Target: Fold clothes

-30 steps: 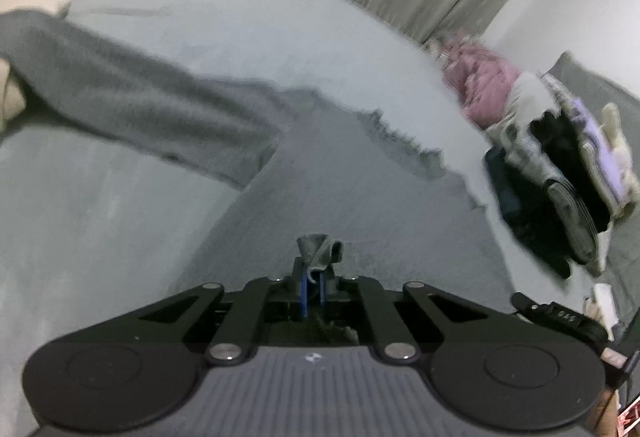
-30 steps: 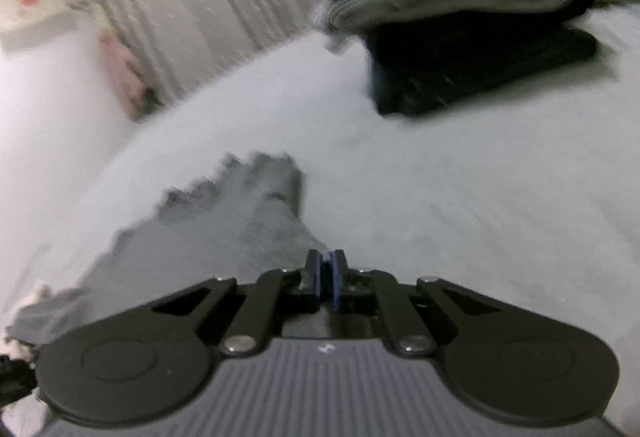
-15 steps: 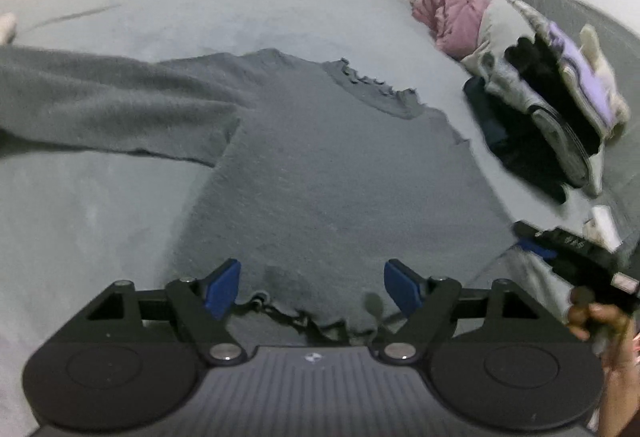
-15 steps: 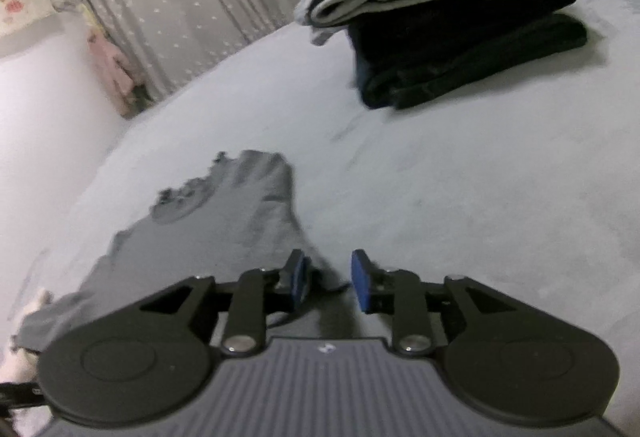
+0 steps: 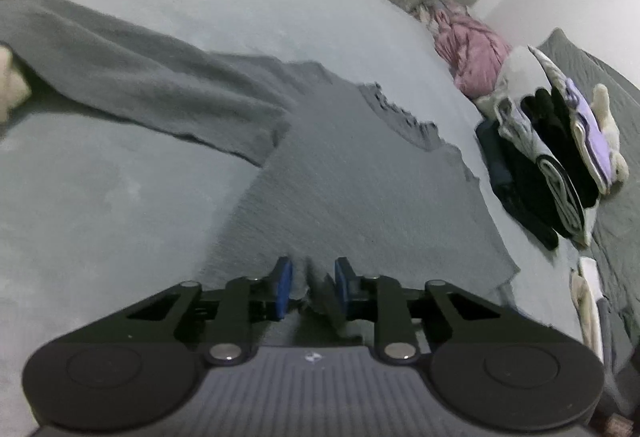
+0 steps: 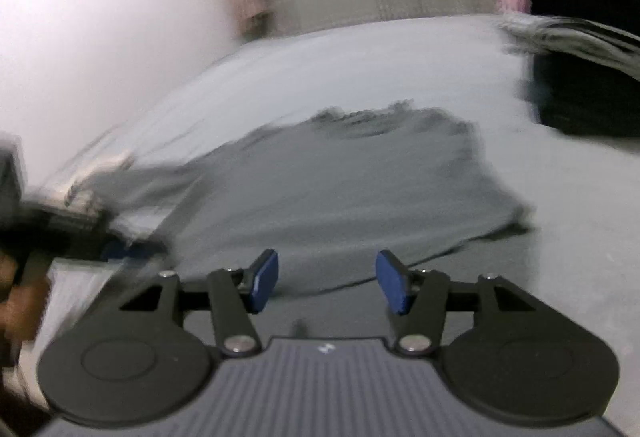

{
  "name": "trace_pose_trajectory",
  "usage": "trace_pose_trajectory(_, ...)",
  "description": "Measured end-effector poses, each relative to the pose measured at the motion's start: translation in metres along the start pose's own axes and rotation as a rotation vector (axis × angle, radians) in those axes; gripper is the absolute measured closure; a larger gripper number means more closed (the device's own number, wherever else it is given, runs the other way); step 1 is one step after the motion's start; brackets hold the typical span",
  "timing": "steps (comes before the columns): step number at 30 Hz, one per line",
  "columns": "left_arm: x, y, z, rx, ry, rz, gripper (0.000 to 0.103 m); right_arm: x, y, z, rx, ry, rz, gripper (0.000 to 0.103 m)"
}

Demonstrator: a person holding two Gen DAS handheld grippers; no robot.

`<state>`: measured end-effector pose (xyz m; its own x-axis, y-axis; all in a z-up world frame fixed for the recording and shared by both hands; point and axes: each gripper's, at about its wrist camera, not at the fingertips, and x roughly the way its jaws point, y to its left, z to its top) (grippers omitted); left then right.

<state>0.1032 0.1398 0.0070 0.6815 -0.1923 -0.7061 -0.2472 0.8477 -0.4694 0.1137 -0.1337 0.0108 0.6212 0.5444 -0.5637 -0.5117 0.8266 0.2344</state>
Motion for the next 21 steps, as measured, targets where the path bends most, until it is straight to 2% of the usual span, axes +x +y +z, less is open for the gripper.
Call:
trace_pose_trajectory(2,0.000,0.003,0.000,-0.009,0.008,-0.010,0.080,0.004,0.036,-0.010,-0.167,-0.023,0.051,0.036)
trace_pose_trajectory(4,0.002,0.006,-0.001,-0.021,0.014,-0.012,0.080,0.008,0.063,-0.019,-0.313,-0.042,0.074,0.035)
trace_pose_trajectory(6,0.003,0.010,-0.001,-0.036,0.019,-0.016,0.080,0.013,0.086,-0.027,-0.433,-0.056,0.084,0.037)
trace_pose_trajectory(9,0.006,0.014,-0.001,-0.055,0.015,-0.028,0.080,0.026,0.105,-0.035,-0.541,-0.058,0.051,0.046)
trace_pose_trajectory(10,0.005,0.014,-0.001,-0.055,0.005,-0.027,0.080,0.030,0.109,-0.036,-0.560,-0.055,0.044,0.058)
trace_pose_trajectory(11,0.004,0.014,-0.001,-0.055,-0.005,-0.027,0.087,0.034,0.112,-0.037,-0.579,-0.051,0.038,0.078)
trace_pose_trajectory(12,0.003,0.014,-0.001,-0.054,-0.015,-0.026,0.094,0.036,0.115,-0.036,-0.588,-0.049,0.031,0.089)
trace_pose_trajectory(13,0.000,0.012,-0.001,-0.048,-0.029,-0.031,0.094,0.037,0.117,-0.035,-0.592,-0.051,0.024,0.100)
trace_pose_trajectory(17,-0.015,0.007,0.003,-0.011,-0.088,-0.056,0.095,0.029,0.128,-0.021,-0.616,-0.068,0.016,0.101)
trace_pose_trajectory(20,-0.021,0.005,0.006,0.012,-0.099,-0.054,0.095,0.018,0.138,-0.009,-0.626,-0.063,0.016,0.099)
trace_pose_trajectory(21,-0.021,0.005,0.007,0.028,-0.084,-0.020,0.095,0.018,0.139,-0.008,-0.623,-0.046,0.019,0.099)
